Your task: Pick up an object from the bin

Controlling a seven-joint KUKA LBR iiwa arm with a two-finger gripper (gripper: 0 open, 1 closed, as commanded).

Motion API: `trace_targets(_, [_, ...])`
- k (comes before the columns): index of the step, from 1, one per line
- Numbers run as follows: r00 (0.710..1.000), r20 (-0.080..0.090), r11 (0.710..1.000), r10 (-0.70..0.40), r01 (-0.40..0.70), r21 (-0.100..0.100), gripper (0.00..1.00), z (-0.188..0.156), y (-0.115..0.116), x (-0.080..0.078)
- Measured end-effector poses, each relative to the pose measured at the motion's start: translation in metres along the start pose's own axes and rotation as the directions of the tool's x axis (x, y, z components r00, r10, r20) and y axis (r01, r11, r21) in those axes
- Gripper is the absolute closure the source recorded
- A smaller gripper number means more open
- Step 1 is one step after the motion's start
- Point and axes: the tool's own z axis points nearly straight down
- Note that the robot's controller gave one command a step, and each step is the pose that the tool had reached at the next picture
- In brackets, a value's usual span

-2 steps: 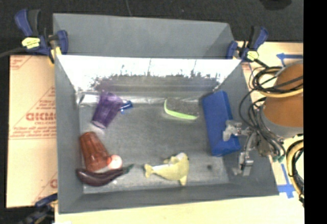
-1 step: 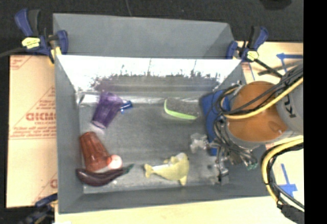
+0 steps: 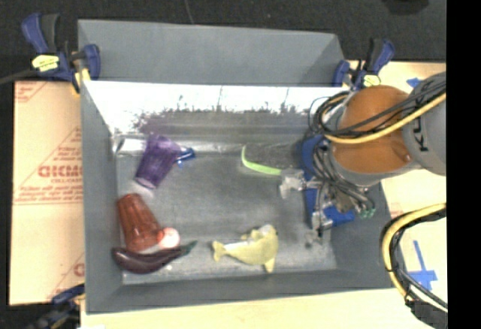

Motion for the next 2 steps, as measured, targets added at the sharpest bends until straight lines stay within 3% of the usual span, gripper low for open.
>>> trace_targets(1, [0.999,-0.006,0.999,0.043,-0.043,-0.003,0.00,0.001,0.067,-0.005])
trace_targets(2, [0.981,0.000,0.981,-0.196,0.196,0.003,0.00,0.019,0.083,-0.012])
